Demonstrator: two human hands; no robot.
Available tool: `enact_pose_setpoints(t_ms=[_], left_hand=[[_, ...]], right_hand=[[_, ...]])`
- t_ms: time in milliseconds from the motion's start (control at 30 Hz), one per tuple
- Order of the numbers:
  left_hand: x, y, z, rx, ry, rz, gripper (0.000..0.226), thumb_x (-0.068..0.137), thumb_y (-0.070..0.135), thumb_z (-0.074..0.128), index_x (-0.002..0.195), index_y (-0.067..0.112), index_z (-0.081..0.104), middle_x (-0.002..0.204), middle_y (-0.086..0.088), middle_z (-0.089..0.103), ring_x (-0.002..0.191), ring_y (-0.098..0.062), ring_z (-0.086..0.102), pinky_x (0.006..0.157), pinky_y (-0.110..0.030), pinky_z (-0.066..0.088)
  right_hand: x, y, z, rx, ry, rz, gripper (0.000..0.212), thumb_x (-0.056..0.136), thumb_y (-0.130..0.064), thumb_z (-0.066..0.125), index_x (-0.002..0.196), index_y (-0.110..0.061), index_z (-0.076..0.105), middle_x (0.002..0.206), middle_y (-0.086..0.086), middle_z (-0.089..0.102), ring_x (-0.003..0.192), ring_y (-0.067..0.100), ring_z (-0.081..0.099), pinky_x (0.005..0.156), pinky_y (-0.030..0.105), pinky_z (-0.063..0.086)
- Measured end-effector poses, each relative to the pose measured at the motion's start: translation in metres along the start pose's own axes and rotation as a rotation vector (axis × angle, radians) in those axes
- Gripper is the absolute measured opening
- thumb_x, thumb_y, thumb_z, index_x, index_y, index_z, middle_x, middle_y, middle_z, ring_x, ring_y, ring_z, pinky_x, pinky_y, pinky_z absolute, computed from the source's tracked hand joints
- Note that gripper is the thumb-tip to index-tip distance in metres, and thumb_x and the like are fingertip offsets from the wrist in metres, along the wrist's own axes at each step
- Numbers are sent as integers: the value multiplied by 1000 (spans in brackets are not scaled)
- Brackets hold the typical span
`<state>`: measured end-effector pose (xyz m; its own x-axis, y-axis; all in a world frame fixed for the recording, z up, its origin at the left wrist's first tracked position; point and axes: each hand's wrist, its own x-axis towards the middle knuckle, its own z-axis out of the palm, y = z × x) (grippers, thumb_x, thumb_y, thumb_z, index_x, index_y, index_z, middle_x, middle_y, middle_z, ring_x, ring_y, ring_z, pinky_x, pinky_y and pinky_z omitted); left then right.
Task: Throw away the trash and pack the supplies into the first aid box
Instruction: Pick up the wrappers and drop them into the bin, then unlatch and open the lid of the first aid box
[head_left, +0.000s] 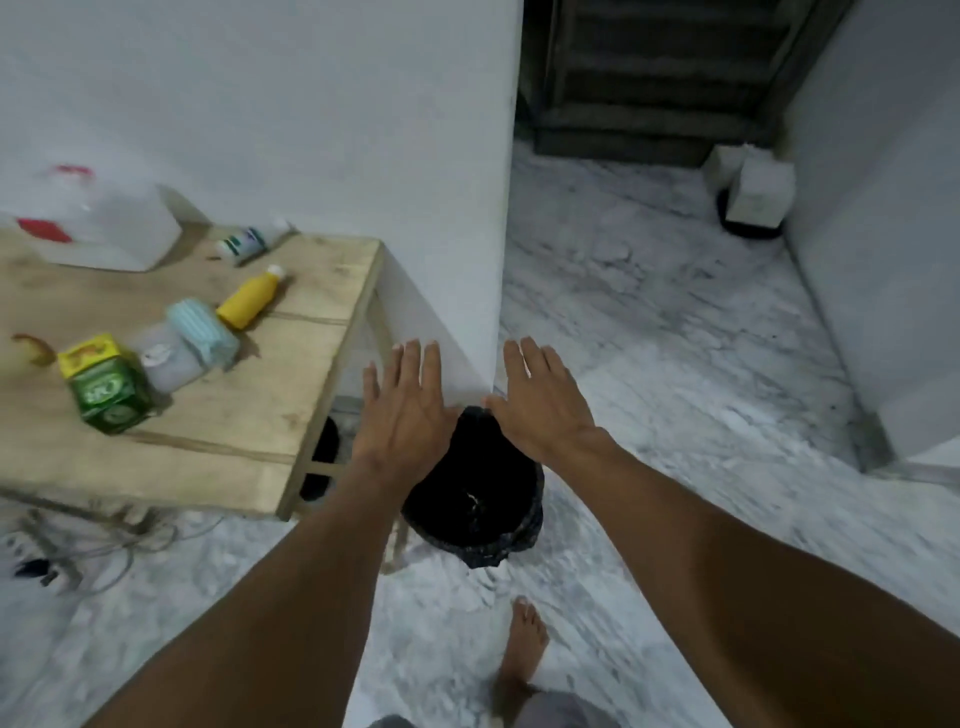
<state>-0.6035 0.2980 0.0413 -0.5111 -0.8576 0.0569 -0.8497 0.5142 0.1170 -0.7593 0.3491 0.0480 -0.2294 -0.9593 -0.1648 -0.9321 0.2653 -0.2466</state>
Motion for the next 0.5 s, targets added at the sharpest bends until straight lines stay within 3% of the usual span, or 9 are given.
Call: enact_pose_setpoints(t_ms=[200, 400, 500], left_hand=[[-80, -29, -80, 42, 240, 27, 68, 90, 37, 62, 142, -1, 40, 138, -22, 49, 127, -38, 46, 109, -47, 32], [-193, -97, -133, 118, 303, -61, 61, 84, 34, 69, 129, -4, 52, 119, -24, 58, 108, -41, 56, 91, -48, 46], [-239, -134, -153, 140, 303, -137, 62, 85, 36, 68, 131, -2, 51, 120, -22, 58, 108, -39, 56, 91, -46, 48]], right_hand=[[-79, -70, -36, -86, 248, -107, 63, 101, -47, 44, 148, -7, 30, 151, 16, 34, 133, 34, 36, 106, 43, 38], [-149, -158, -41, -112, 281, -242, 59, 101, -46, 44, 144, -7, 36, 141, 18, 41, 124, 35, 42, 97, 43, 42], [-164, -208, -36, -87, 277, -313, 58, 100, -49, 44, 141, -9, 39, 141, 17, 41, 125, 34, 41, 96, 44, 44]])
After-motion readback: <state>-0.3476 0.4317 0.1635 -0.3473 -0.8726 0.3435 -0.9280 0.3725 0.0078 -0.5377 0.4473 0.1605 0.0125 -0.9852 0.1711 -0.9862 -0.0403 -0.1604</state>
